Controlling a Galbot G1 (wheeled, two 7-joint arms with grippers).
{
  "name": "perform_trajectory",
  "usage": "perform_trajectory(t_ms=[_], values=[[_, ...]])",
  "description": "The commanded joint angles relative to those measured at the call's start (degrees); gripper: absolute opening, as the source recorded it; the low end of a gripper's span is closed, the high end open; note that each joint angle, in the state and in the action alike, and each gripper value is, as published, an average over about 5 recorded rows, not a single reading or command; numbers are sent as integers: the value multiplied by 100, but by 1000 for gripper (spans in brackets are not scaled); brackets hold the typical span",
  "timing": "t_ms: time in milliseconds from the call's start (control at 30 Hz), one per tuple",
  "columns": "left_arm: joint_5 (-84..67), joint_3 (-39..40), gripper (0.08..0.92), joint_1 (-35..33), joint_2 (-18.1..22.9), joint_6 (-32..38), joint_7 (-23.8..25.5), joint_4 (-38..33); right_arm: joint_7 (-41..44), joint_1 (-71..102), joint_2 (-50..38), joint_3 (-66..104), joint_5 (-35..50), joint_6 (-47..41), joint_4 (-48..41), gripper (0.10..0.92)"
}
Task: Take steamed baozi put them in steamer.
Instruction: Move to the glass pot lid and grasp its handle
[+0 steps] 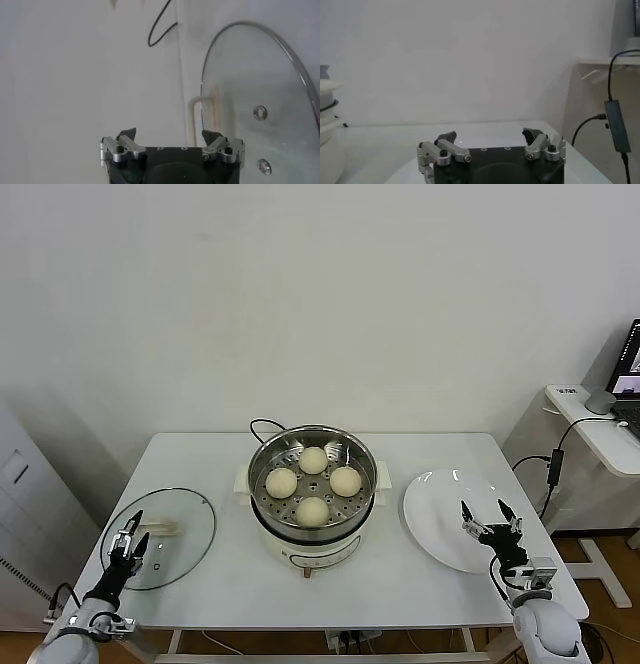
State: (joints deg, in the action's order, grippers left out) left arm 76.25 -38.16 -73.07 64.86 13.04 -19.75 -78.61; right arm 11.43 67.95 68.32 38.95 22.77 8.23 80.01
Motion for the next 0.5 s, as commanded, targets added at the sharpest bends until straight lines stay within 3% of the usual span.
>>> perform_trajectory(t_ms=[33, 500], values=[[448, -1, 823, 397, 85, 123, -179, 424, 44, -7, 25, 25, -28, 15, -154, 823], [410, 43, 823, 618, 193, 77, -141, 632, 111, -60, 15, 9, -36, 14, -246, 823]])
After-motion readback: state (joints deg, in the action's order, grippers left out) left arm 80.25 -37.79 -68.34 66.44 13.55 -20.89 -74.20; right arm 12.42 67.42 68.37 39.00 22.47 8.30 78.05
